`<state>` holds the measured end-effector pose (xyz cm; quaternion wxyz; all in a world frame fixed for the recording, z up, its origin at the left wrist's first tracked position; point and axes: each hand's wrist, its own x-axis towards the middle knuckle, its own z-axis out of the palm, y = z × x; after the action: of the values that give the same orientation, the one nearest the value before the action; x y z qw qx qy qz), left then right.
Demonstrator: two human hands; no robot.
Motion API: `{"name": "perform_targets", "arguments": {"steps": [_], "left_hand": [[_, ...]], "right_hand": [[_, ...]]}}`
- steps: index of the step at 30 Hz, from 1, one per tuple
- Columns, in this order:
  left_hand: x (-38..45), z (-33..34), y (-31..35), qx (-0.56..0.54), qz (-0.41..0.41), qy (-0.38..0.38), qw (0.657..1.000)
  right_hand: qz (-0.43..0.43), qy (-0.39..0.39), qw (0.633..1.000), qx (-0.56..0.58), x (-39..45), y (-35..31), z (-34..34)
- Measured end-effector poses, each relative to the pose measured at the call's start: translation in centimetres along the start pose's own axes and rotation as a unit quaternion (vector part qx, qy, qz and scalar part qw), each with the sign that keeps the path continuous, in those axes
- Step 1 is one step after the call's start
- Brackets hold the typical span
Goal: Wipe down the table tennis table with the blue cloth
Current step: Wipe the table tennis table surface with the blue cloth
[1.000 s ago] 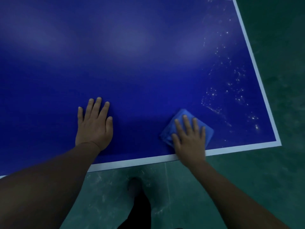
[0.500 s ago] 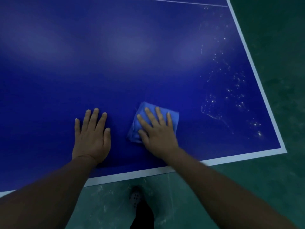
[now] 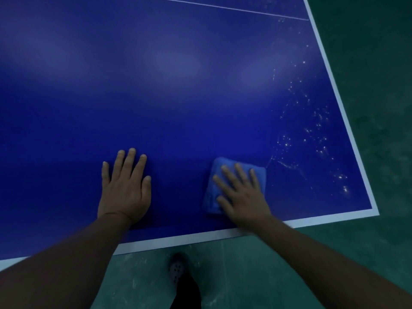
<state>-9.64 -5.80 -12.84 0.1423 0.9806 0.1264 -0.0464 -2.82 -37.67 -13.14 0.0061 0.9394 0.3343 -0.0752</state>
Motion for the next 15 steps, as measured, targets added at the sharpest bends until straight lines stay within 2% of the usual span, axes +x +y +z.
{"name": "perform_targets", "arguments": {"steps": [3,5,6,7,9,11,13,15], "left_hand": [[0.0,0.1,0.0,0.000,0.000,0.000,1.000],[0.0,0.0,0.0,-0.003,0.000,0.002,1.000],[0.0,-0.1,0.0,-0.004,0.000,0.004,1.000],[-0.1,-0.1,0.0,-0.003,0.001,0.007,1.000],[-0.1,-0.1,0.0,-0.001,0.000,0.011,1.000],[-0.1,-0.1,0.1,0.003,0.003,0.016,1.000],[-0.1,-0.1,0.1,0.009,0.005,0.024,1.000],[-0.1,-0.1,0.1,0.018,0.005,0.029,0.999]], "right_hand": [[0.204,0.015,0.978,0.036,3.0,2.9,-0.9],[0.298,0.033,0.952,0.060,4.3,0.1,-0.9],[0.308,0.042,0.948,0.064,4.4,-2.2,-0.9],[0.282,0.047,0.956,0.067,4.0,-4.8,-0.8],[0.162,0.029,0.984,0.064,1.6,-8.7,-0.1],[0.104,0.008,0.993,0.054,-1.0,-7.8,0.5],[0.162,0.013,0.986,0.047,-2.6,-3.3,0.6],[0.268,0.004,0.963,0.034,-3.7,2.1,0.1]]}}
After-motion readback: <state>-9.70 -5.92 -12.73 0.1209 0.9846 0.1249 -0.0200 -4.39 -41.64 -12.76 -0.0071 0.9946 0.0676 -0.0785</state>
